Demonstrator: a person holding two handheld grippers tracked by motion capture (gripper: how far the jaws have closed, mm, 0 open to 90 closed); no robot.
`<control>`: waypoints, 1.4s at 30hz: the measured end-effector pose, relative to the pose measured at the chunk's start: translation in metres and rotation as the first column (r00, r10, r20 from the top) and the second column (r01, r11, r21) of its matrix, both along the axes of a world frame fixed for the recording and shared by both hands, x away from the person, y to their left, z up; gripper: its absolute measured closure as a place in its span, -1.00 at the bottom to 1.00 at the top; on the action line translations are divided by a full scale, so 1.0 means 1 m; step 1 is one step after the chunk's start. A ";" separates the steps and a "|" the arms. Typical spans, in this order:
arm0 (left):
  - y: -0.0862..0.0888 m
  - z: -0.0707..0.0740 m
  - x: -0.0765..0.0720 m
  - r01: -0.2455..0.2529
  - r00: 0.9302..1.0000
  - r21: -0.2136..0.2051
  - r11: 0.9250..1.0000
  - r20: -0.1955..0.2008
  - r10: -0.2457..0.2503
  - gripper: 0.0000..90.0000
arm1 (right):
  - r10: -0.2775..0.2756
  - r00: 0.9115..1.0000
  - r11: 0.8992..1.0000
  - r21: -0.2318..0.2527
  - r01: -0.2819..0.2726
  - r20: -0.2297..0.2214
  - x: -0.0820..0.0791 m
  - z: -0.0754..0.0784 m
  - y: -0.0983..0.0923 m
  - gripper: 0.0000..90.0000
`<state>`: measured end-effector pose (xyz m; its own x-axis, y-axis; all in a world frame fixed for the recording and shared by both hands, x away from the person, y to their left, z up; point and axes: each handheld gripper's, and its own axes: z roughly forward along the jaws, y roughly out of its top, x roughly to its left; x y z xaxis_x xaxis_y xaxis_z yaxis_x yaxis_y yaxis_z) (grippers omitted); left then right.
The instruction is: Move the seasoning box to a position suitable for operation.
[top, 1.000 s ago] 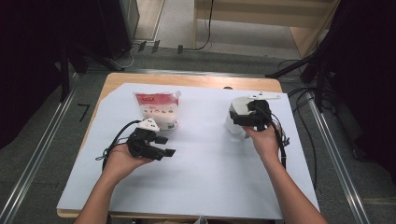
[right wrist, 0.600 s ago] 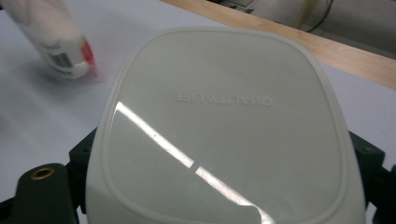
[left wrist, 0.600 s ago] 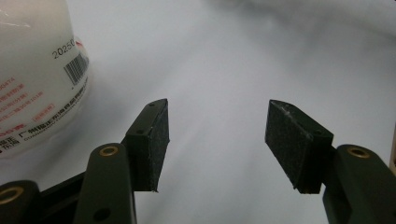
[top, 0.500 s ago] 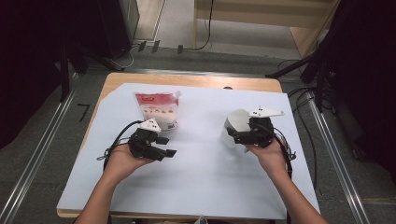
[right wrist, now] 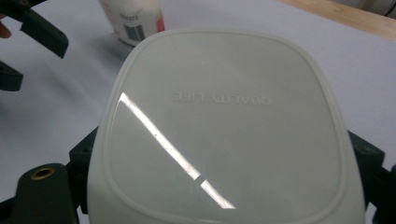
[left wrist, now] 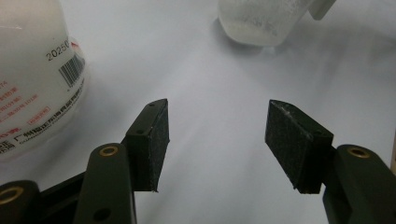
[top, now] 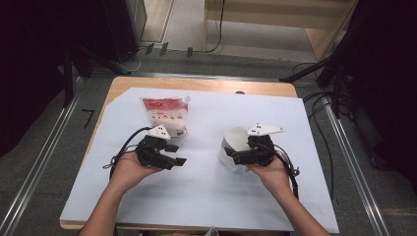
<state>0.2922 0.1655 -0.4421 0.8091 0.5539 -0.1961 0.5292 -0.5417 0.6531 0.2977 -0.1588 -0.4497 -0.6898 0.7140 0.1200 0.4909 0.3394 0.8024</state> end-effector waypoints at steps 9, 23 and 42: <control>0.000 0.001 0.000 0.011 1.000 -0.002 1.000 -0.001 -0.011 -0.09 | 0.055 0.998 0.998 -0.007 -0.055 -0.009 -0.013 -0.007 0.013 -0.65; -0.003 0.000 0.000 0.020 1.000 0.003 1.000 -0.001 -0.020 -0.09 | 0.084 0.996 0.996 -0.038 -0.085 -0.023 -0.015 -0.006 0.018 -0.71; -0.007 0.003 -0.002 0.007 1.000 -0.006 1.000 0.027 -0.007 -0.04 | 0.120 0.990 0.992 0.058 -0.116 -0.072 -0.031 0.040 -0.016 -0.71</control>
<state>0.2904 0.1590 -0.4387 0.8180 0.5472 -0.1776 0.5075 -0.5410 0.6706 0.2667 -0.1749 -0.4101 -0.7567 0.6190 0.2104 0.5093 0.3564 0.7833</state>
